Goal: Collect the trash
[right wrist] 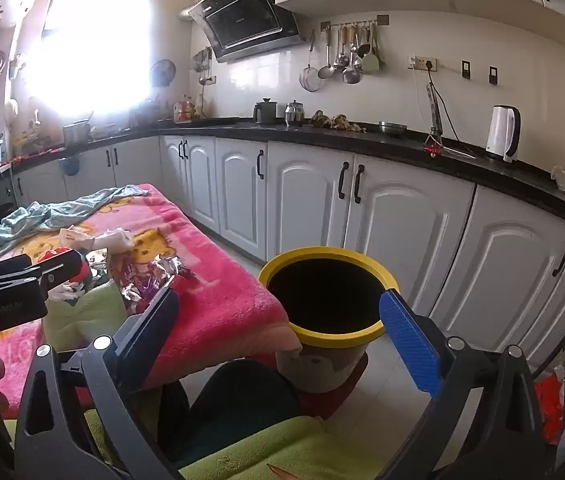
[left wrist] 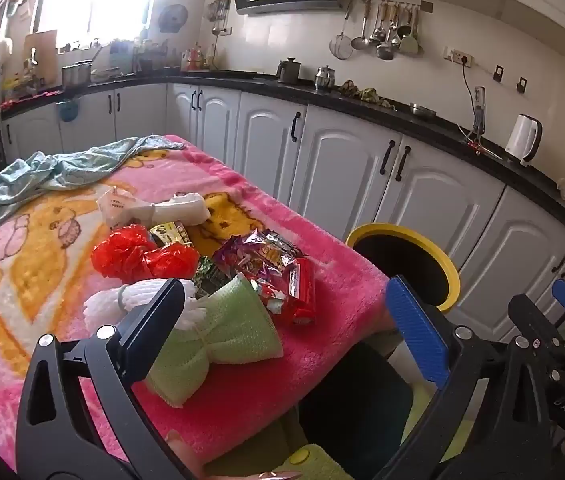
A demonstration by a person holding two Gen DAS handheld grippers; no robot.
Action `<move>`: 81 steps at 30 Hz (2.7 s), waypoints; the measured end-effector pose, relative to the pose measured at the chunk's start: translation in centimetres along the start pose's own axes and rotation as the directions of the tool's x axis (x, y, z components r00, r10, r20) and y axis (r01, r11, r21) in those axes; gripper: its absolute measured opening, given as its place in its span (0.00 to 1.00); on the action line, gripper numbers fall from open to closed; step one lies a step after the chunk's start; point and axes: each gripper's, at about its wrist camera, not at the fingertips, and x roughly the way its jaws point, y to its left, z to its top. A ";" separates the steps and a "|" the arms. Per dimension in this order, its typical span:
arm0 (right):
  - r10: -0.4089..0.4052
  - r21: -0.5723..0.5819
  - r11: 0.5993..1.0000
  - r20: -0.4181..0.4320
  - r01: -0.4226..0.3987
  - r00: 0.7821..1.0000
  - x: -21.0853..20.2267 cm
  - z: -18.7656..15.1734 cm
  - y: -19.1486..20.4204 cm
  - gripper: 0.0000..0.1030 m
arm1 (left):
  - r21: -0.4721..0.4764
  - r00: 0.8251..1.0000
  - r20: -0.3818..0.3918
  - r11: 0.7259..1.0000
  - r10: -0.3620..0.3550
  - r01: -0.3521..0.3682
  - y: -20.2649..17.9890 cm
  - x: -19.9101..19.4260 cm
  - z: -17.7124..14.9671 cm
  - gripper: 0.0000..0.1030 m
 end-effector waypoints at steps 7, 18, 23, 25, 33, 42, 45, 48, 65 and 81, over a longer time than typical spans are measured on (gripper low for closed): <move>-0.002 -0.001 1.000 0.005 0.002 1.000 -0.1 0.0 0.0 0.94 | 0.003 1.000 -0.005 1.000 0.002 -0.002 0.0 0.0 0.0 0.90; -0.001 -0.001 1.000 0.007 0.001 1.000 -0.3 0.0 0.1 0.94 | 0.005 1.000 -0.001 1.000 -0.001 0.001 0.4 0.3 1.6 0.90; -0.001 -0.003 1.000 0.008 0.001 1.000 -0.3 0.0 0.1 0.94 | 0.001 1.000 -0.001 1.000 0.000 0.000 1.1 1.0 2.7 0.90; -0.001 -0.003 1.000 0.008 0.001 1.000 -0.3 0.0 0.1 0.94 | 0.007 1.000 0.009 1.000 0.002 -0.002 0.0 0.0 1.3 0.90; -0.002 -0.005 1.000 0.011 0.002 1.000 -0.3 0.0 0.1 0.94 | 0.017 1.000 0.022 1.000 -0.003 0.002 -0.2 -0.9 0.9 0.90; -0.002 -0.006 1.000 0.012 0.003 1.000 -0.4 0.1 0.1 0.94 | 0.018 1.000 0.023 1.000 -0.003 0.003 -0.2 -0.9 0.8 0.90; -0.002 -0.006 1.000 0.012 0.002 1.000 -0.3 0.1 0.1 0.94 | 0.016 1.000 0.021 1.000 -0.006 0.006 -0.2 -1.0 1.0 0.90; -0.002 -0.007 1.000 0.013 0.002 1.000 -0.3 0.1 0.1 0.94 | 0.019 1.000 0.022 1.000 -0.005 0.005 -0.2 -1.2 1.3 0.90; 0.017 -0.025 1.000 0.004 -0.016 1.000 0.3 0.2 0.6 0.94 | 0.012 1.000 0.022 1.000 -0.003 0.002 0.2 -1.2 1.3 0.90; 0.150 -0.119 0.981 -0.012 -0.150 0.989 0.6 1.3 3.8 0.94 | -0.089 0.997 0.043 0.994 0.061 -0.057 4.6 -0.5 2.4 0.90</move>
